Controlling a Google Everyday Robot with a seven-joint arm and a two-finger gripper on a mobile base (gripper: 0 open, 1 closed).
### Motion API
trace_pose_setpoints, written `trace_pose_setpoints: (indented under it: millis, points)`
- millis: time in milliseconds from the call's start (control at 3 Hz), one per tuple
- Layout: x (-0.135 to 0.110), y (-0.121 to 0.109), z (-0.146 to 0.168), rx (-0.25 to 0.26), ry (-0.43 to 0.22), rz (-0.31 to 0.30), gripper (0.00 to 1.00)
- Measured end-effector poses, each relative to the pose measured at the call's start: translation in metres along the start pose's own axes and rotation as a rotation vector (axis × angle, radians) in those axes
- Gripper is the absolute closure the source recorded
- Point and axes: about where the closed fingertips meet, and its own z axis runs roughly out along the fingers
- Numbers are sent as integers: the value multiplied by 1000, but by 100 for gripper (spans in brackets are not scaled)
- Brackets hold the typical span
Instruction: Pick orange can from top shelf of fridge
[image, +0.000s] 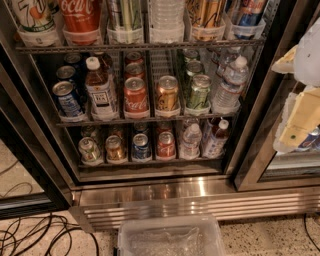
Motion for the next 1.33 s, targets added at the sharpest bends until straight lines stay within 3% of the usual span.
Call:
trace_pose_setpoints:
  millis: [333,667,1333]
  points:
    - [0,0,0,0,0,0,0]
    - [-2,-5,1,35,-33,18,0]
    - [-26,-31,36,97,-228,127,0]
